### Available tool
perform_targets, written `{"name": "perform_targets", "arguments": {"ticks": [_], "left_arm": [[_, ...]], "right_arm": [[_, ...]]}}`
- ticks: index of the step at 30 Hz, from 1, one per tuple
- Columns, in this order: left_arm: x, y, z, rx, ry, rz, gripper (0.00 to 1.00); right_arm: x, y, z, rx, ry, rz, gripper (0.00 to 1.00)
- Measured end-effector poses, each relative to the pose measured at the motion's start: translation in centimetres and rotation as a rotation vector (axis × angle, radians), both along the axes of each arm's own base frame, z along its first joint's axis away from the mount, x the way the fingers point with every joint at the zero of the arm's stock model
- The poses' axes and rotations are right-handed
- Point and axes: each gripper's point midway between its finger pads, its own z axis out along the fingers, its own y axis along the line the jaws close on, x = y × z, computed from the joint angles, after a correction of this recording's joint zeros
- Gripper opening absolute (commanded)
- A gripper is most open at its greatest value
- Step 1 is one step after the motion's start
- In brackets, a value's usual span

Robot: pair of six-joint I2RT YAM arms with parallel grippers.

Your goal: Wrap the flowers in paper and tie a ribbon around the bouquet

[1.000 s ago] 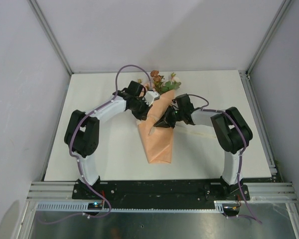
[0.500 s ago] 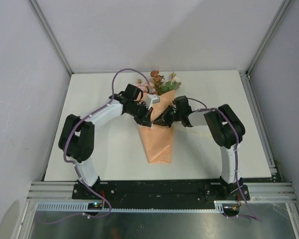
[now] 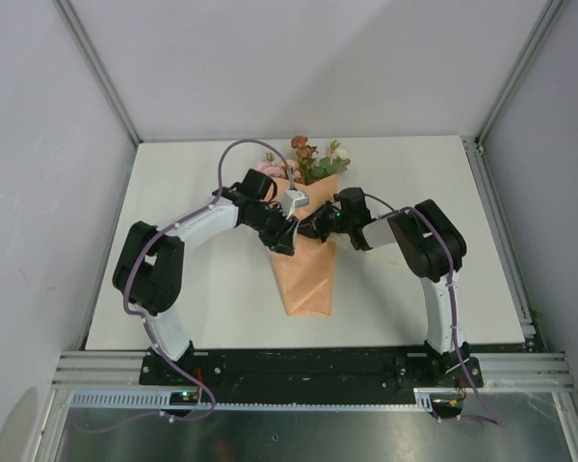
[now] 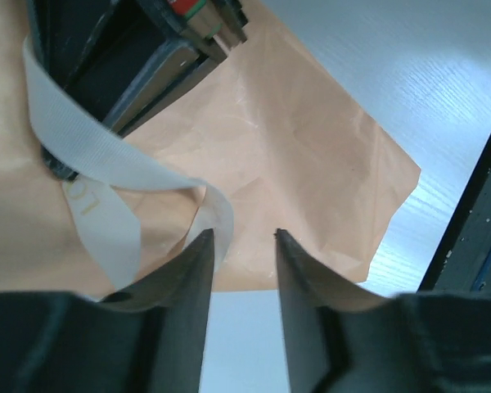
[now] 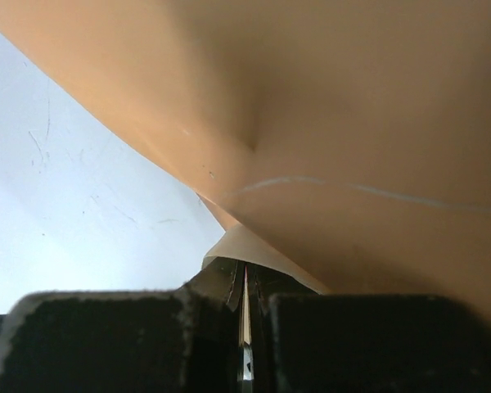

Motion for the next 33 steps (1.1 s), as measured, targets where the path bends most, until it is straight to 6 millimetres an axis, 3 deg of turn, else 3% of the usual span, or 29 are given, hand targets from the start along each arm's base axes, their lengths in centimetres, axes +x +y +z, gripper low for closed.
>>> {"name": "perform_targets", "arguments": {"ticks": [3, 10, 13, 17, 21, 27, 33], "left_arm": [[0.3, 1.1, 0.2, 0.004, -0.009, 0.025, 0.54], [3.8, 5.6, 5.1, -0.009, -0.222, 0.106, 0.59], [4.5, 6.1, 5.8, 0.014, -0.320, 0.052, 0.62], [4.6, 5.8, 5.3, 0.069, -0.433, -0.082, 0.63], [4.1, 4.3, 4.6, 0.109, -0.515, -0.227, 0.64], [3.5, 2.4, 1.5, 0.169, -0.532, -0.372, 0.65], [4.0, 2.0, -1.1, 0.231, -0.510, -0.415, 0.61]], "right_arm": [[-0.1, 0.0, 0.0, 0.006, 0.000, 0.001, 0.00], [-0.4, -0.2, -0.1, 0.011, 0.003, 0.006, 0.00], [-0.4, -0.2, -0.1, 0.012, 0.003, 0.008, 0.00], [-0.5, -0.2, -0.1, 0.014, 0.003, 0.011, 0.00], [-0.5, -0.2, -0.1, 0.015, 0.003, 0.012, 0.00], [-0.5, -0.2, 0.0, 0.017, 0.003, 0.013, 0.00], [-0.5, -0.2, 0.0, 0.018, 0.003, 0.015, 0.01]]}}
